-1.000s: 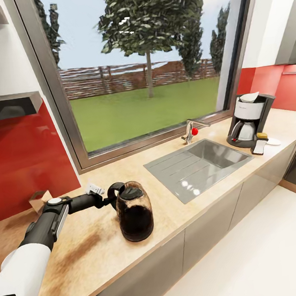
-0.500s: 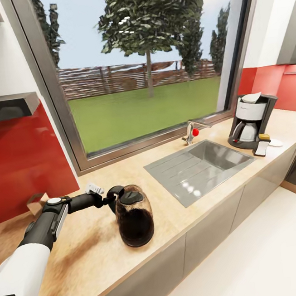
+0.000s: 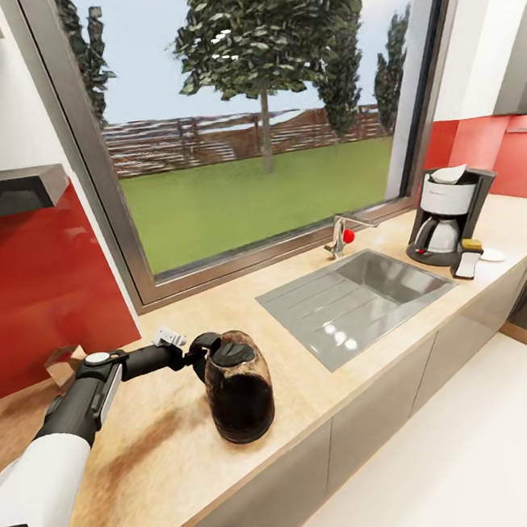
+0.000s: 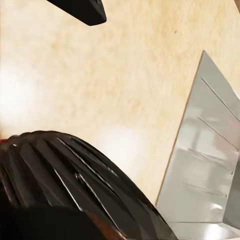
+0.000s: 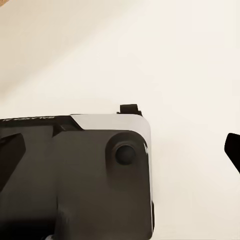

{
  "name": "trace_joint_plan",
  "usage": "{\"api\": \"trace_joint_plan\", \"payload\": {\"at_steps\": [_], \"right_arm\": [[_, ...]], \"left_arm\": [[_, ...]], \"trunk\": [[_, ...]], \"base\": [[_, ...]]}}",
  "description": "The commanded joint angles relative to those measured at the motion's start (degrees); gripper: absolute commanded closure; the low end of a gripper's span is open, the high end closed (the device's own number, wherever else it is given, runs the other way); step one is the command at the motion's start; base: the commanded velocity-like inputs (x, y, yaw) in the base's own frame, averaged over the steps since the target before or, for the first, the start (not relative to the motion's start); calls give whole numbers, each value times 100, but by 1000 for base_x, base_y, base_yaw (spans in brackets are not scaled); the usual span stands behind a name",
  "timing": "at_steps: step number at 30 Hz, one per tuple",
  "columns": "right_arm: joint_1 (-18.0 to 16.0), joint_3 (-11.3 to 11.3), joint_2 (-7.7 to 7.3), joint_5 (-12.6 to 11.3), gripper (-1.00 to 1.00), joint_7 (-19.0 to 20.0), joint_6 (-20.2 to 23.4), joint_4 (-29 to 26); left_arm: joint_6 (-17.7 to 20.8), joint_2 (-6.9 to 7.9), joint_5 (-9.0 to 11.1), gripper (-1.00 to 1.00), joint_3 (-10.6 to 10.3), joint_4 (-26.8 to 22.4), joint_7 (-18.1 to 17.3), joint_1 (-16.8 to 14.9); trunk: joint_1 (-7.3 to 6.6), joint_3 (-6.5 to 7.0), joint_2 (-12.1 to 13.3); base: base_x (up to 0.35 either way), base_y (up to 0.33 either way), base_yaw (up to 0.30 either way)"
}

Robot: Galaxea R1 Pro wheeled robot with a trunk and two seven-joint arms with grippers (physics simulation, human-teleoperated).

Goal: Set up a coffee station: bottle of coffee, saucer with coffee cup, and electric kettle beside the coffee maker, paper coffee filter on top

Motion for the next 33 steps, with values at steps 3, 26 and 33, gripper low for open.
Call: {"api": "trace_joint_plan", "payload": {"at_steps": [3,26,33], "right_arm": [[-5,-49,-2,45,-100,18,-20,5],[-5,-58,-11,45,-100,18,-29,4],[-5,-58,-11,45,-100,18,-29,5]], "left_arm": [[54,-14,-29,-100,21,7,-42,4],[54,-105,-27,100,21,15,-57,15],[54,-105,-16,100,21,13,-46,15]], "trunk": [[4,-12,-12],[4,-12,-12],[4,-12,-12]], "base": [[16,0,0],[10,0,0],[0,0,0]]}}
